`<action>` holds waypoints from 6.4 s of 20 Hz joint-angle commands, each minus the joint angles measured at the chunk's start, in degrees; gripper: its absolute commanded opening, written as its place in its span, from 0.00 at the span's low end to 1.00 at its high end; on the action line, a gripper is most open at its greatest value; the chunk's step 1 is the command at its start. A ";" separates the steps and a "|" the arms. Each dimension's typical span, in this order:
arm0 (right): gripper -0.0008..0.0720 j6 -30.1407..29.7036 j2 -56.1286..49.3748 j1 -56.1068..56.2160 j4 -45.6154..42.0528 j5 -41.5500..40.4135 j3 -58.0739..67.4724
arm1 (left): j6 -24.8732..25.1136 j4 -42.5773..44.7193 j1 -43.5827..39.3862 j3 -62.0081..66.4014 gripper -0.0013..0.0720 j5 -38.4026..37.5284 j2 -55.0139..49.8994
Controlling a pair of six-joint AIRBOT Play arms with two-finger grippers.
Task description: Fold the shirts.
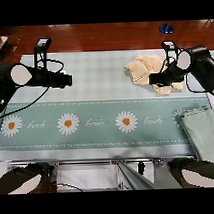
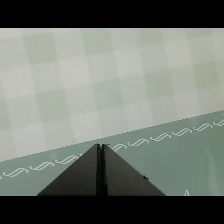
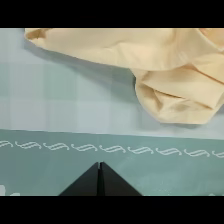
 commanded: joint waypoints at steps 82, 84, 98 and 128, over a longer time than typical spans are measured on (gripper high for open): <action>0.57 -22.58 -6.01 6.38 42.16 -4.50 16.92 | -6.19 -8.94 3.56 -36.15 0.71 -10.88 40.50; 0.57 -20.11 -0.22 -5.88 31.89 2.16 15.80 | -6.14 -9.40 3.58 -36.15 0.71 -13.75 40.48; 0.57 -25.86 21.57 -26.21 37.77 -3.93 -42.05 | 22.43 -33.48 -6.40 -33.53 0.71 6.51 6.75; 0.39 -22.38 -11.87 1.97 58.77 -14.34 -22.21 | 22.73 -33.48 -5.01 -27.47 0.05 1.01 0.79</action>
